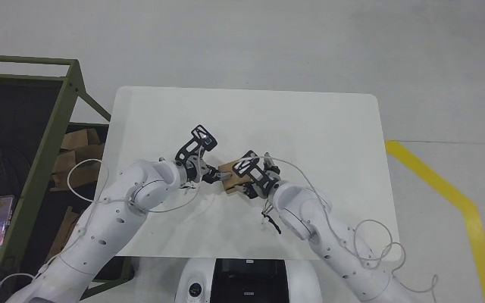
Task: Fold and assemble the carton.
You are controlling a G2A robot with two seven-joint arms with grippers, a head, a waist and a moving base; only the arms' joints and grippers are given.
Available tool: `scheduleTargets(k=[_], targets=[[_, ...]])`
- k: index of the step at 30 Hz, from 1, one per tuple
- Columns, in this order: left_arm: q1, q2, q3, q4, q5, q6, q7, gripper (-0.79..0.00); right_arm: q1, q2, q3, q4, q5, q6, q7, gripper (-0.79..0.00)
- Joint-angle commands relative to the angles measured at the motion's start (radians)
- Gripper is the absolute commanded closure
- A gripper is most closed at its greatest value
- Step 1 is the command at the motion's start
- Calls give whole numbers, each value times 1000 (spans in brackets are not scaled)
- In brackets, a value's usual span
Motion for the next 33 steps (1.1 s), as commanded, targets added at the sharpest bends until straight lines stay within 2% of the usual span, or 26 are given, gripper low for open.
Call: scheduleTargets(k=[1,29,33], targets=[[-1,-1,0,0,2,-2,-2,-785,-2,-1,2,0,-1,0,-2,-785],[3,-13,-6,18,2,-14,-16,-785,8,-20,3,22,2,-20,27,-785],[0,-16,-4,22,2,-15,-18,-785,-2,-18,16,8,22,-54,5,-785]])
